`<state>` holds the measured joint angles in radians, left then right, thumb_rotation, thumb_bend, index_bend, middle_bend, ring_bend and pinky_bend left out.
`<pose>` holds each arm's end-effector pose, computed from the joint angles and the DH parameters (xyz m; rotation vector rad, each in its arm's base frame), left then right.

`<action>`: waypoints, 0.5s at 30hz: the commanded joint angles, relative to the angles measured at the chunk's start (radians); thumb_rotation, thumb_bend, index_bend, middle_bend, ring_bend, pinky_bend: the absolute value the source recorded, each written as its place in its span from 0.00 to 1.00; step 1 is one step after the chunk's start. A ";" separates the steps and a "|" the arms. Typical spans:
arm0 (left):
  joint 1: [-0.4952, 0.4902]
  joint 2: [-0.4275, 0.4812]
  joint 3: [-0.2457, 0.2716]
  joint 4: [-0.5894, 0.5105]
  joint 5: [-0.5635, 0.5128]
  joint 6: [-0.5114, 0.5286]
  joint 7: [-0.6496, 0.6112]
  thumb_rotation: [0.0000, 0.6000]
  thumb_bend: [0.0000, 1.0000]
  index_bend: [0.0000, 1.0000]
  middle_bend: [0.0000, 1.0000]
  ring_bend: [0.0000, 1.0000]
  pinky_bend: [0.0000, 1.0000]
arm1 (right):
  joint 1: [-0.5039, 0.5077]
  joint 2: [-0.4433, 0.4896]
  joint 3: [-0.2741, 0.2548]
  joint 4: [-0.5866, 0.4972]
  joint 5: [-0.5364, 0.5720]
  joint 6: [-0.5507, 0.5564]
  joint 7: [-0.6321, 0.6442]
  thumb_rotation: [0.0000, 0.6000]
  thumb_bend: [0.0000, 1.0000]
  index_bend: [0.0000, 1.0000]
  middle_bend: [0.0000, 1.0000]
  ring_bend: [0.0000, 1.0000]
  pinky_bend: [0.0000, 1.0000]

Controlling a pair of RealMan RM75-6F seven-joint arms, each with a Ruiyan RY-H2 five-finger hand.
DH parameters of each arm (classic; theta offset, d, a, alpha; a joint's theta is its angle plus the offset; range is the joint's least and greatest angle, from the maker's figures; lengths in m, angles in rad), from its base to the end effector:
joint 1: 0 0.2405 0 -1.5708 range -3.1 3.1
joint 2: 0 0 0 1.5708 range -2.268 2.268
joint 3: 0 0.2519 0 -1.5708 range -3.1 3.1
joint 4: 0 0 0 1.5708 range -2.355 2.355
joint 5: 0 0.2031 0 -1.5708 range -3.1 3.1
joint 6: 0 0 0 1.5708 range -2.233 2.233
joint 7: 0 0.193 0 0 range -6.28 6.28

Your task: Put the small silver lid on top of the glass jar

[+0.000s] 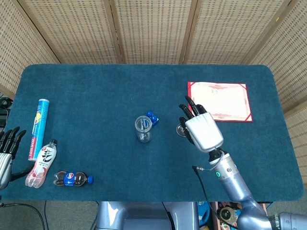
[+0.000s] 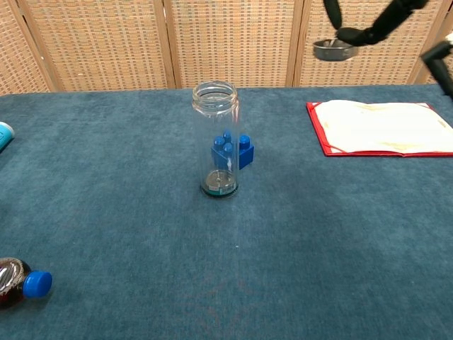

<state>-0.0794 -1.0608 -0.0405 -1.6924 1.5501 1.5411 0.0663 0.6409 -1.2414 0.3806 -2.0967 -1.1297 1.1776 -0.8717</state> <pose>-0.2818 0.2242 0.1787 -1.4133 -0.8168 -0.9264 -0.0356 -0.3421 0.1109 1.7428 -0.5042 1.0572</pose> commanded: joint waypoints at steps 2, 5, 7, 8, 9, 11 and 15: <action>-0.005 0.009 -0.006 -0.002 -0.009 -0.008 -0.014 1.00 0.20 0.00 0.00 0.00 0.00 | 0.060 -0.042 0.013 0.004 0.068 0.000 -0.058 1.00 0.59 0.63 0.31 0.10 0.36; -0.012 0.015 -0.011 -0.006 -0.015 -0.018 -0.023 1.00 0.20 0.00 0.00 0.00 0.00 | 0.105 -0.072 0.020 0.015 0.117 0.008 -0.089 1.00 0.59 0.63 0.31 0.10 0.36; -0.016 0.016 -0.013 -0.006 -0.015 -0.023 -0.024 1.00 0.20 0.00 0.00 0.00 0.00 | 0.131 -0.086 0.024 0.026 0.144 0.011 -0.103 1.00 0.59 0.63 0.31 0.10 0.36; -0.017 0.016 -0.014 -0.006 -0.016 -0.025 -0.025 1.00 0.20 0.00 0.00 0.00 0.00 | 0.140 -0.091 0.026 0.031 0.153 0.012 -0.108 1.00 0.59 0.63 0.31 0.10 0.36; -0.019 0.016 -0.015 -0.005 -0.017 -0.027 -0.026 1.00 0.20 0.00 0.00 0.00 0.00 | 0.152 -0.097 0.029 0.037 0.167 0.014 -0.115 1.00 0.59 0.63 0.31 0.10 0.36; -0.023 0.017 -0.019 -0.005 -0.019 -0.030 -0.032 1.00 0.20 0.00 0.00 0.00 0.00 | 0.180 -0.114 0.036 0.054 0.195 0.016 -0.123 1.00 0.59 0.63 0.31 0.10 0.36; -0.035 0.017 -0.031 -0.008 -0.014 -0.029 -0.046 1.00 0.20 0.00 0.00 0.00 0.00 | 0.237 -0.161 0.042 0.103 0.235 0.022 -0.131 1.00 0.59 0.63 0.31 0.10 0.36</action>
<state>-0.1129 -1.0439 -0.0696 -1.6993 1.5351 1.5126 0.0219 0.8558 -1.3819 0.4183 -2.0153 -0.9079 1.1955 -0.9958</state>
